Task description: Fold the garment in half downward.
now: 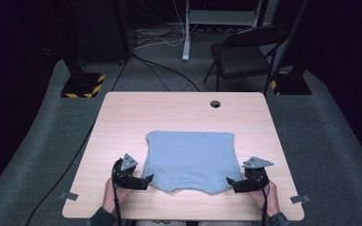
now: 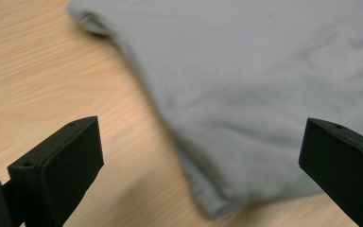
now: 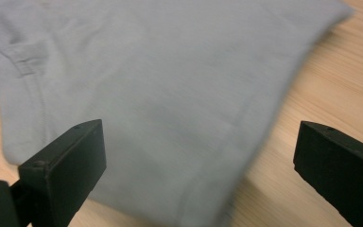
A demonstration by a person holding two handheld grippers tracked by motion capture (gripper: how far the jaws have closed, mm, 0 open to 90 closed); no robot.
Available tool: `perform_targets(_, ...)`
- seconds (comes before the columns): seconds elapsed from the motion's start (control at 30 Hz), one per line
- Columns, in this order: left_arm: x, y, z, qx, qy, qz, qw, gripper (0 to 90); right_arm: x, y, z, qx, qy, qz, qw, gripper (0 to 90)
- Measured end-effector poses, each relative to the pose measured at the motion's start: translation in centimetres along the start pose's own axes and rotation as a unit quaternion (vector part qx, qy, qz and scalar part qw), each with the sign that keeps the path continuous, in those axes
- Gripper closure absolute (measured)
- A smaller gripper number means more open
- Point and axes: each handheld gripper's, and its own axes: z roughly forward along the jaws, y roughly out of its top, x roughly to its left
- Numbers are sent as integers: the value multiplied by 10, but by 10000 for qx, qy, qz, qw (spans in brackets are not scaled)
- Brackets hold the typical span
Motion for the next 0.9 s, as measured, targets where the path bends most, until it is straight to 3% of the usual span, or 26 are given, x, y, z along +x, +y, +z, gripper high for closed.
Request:
perform_targets(0.27, 22, -19, -15, 149, 404, -377, 9984, 2, -21, -26, -20, 17, -422, 399, 9983, 30)
perform_targets(0.47, 32, -29, -20, 296, 546, -611, 9962, 2, -28, -42, -28, 101, -581, 581, 9966, 31)
perform_targets(0.63, 36, -34, -20, 411, 599, -696, 9949, 1, -30, -49, -30, 146, -624, 649, 9958, 32)
perform_targets(0.9, 36, -36, -20, 397, 700, -671, 9945, 1, -30, -49, -29, 214, -654, 582, 9959, 36)
